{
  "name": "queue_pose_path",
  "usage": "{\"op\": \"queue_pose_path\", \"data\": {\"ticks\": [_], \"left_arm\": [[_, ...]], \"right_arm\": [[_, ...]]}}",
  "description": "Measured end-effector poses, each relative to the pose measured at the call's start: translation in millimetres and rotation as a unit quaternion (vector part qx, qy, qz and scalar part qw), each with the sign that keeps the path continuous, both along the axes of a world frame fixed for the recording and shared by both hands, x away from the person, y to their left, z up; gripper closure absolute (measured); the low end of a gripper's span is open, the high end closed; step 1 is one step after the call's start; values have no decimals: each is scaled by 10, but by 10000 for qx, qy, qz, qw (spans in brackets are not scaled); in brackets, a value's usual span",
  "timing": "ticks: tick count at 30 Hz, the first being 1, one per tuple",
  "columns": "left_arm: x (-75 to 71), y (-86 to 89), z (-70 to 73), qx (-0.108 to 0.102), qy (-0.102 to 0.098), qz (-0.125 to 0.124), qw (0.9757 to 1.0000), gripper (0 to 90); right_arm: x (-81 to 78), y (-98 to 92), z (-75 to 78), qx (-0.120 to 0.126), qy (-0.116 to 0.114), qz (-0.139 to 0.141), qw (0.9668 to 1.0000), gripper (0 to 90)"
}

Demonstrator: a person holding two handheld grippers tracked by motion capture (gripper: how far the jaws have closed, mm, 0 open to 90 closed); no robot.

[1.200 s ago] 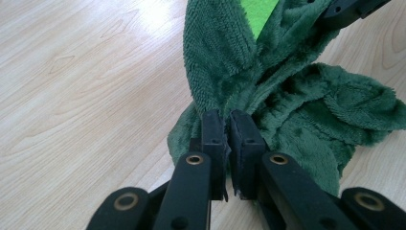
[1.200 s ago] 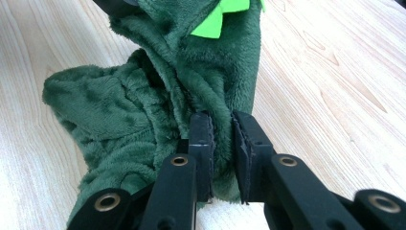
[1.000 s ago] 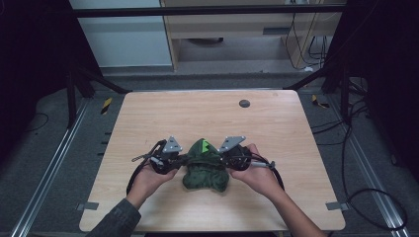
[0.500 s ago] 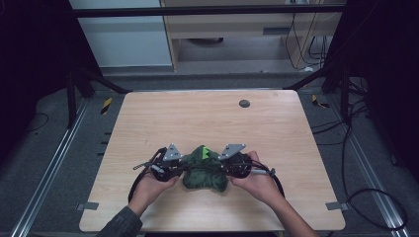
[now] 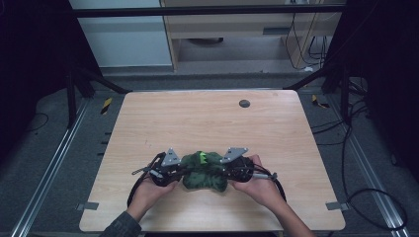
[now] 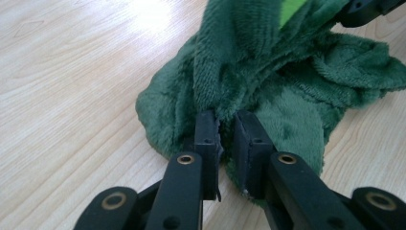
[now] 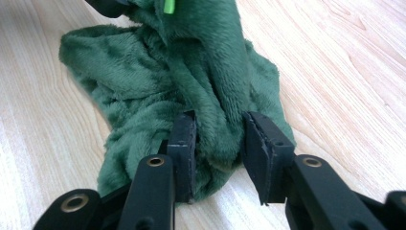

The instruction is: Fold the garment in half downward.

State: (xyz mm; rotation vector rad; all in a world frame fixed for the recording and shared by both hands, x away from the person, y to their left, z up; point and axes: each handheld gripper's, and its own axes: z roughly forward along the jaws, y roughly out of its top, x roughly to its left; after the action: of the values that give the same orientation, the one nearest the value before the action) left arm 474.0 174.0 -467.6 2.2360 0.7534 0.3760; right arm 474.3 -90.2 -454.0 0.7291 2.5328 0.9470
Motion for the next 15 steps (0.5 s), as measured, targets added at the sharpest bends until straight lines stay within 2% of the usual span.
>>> {"op": "queue_pose_path", "data": {"ticks": [9, 15], "left_arm": [[-27, 40, -78, -28, 7, 106, 9999, 748], [3, 47, -86, -29, 4, 126, 9999, 767]], "right_arm": [[-58, -11, -41, -33, 24, -9, 10000, 611], [-52, -18, -66, -41, 34, -23, 10000, 628]]}}
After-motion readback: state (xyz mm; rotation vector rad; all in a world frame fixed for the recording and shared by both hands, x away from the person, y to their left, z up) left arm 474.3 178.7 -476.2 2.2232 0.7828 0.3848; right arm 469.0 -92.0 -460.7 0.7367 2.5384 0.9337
